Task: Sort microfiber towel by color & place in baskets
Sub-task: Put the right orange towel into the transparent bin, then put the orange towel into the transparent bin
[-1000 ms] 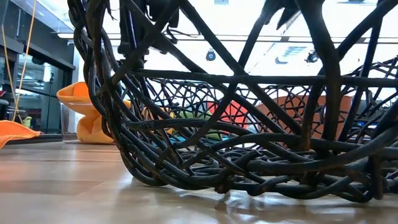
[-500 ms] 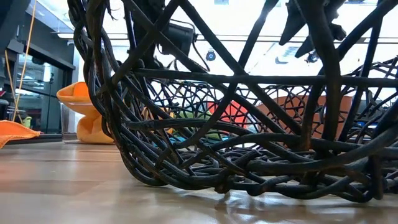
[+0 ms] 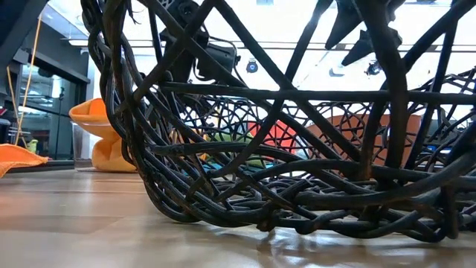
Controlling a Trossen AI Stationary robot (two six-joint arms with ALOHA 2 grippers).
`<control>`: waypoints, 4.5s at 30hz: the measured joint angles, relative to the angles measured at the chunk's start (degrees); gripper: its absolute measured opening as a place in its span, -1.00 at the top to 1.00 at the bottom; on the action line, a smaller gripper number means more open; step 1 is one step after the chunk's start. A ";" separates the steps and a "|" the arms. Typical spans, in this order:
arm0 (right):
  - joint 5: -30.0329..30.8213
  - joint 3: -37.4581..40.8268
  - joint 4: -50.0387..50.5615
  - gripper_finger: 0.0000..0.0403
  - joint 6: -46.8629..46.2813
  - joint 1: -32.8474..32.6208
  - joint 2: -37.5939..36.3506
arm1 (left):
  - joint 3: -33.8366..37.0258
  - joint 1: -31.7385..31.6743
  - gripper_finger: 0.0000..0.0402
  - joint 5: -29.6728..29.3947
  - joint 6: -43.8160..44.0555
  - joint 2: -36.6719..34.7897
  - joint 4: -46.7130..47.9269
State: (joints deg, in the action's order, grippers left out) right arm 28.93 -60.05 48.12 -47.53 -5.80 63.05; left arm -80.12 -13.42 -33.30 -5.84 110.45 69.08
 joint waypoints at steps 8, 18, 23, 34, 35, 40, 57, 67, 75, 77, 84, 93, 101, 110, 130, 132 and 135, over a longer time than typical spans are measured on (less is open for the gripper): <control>0.02 0.00 -0.25 -0.48 1.31 0.02 0.02 | 0.02 -2.72 0.94 2.96 -0.80 -5.07 -0.61; 0.02 0.00 -0.46 -0.48 1.33 0.00 0.02 | 0.02 -6.39 1.00 3.17 6.03 -29.21 -2.47; 0.04 0.00 -0.71 -0.48 1.31 0.02 0.02 | 0.08 -9.32 1.00 -1.80 13.32 -42.29 -2.48; 3.22 -0.02 -2.42 -0.48 1.48 0.02 0.02 | 11.66 -20.29 1.00 -3.83 17.47 -48.70 -3.77; 3.52 -0.02 -2.58 -0.48 1.51 0.02 0.02 | 13.99 -20.82 1.00 -2.89 17.74 -48.27 -6.14; 3.58 -0.04 -2.57 -0.48 1.03 0.04 0.07 | 23.94 -22.54 1.00 5.55 17.93 -46.18 -23.73; 3.89 -0.04 -2.56 -0.48 -0.02 0.04 0.07 | 3.31 -22.96 1.00 -7.03 -2.19 -44.93 -34.58; 4.11 -0.04 -2.51 -0.48 0.00 0.04 0.07 | 7.71 -19.74 1.00 -3.81 14.23 -47.20 -21.30; 5.11 -0.04 -2.48 -0.48 0.02 0.03 0.07 | 26.10 -12.49 1.00 -1.88 31.06 -53.59 -19.96; 5.11 -0.04 -2.49 -0.48 0.01 0.03 0.07 | 30.78 -12.06 1.00 -1.92 34.18 -54.55 -19.80; 5.54 -0.09 -2.49 -0.48 0.01 0.03 0.57 | 35.58 -16.91 1.00 0.55 25.91 -49.54 -23.83; 5.51 -0.09 -2.98 -0.48 -0.09 0.04 3.53 | 23.41 -26.89 1.00 8.12 -12.01 -35.69 -19.97; 4.93 -0.09 -5.17 -0.48 -0.02 0.02 5.87 | 19.85 -30.08 1.00 15.73 -18.43 -19.88 -13.69; 5.11 -0.09 -9.38 -0.48 1.53 0.02 5.70 | 19.85 -27.60 0.79 9.18 -14.28 -10.94 -7.61; 5.41 -0.09 -9.64 -0.48 6.04 0.04 4.57 | 3.45 -27.27 0.03 18.04 -2.97 -27.93 1.75; 5.93 -0.09 -9.64 -0.48 6.99 0.17 3.88 | 3.48 -27.17 0.01 21.27 -0.20 -31.30 1.89; 6.66 -0.09 -9.64 -0.48 8.17 0.72 2.92 | 3.48 -26.82 0.01 22.45 3.25 -35.50 2.45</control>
State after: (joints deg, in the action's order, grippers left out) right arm 35.58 -60.14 38.48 -39.35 -5.08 65.97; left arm -76.64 -40.24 -10.85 -2.60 74.95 71.53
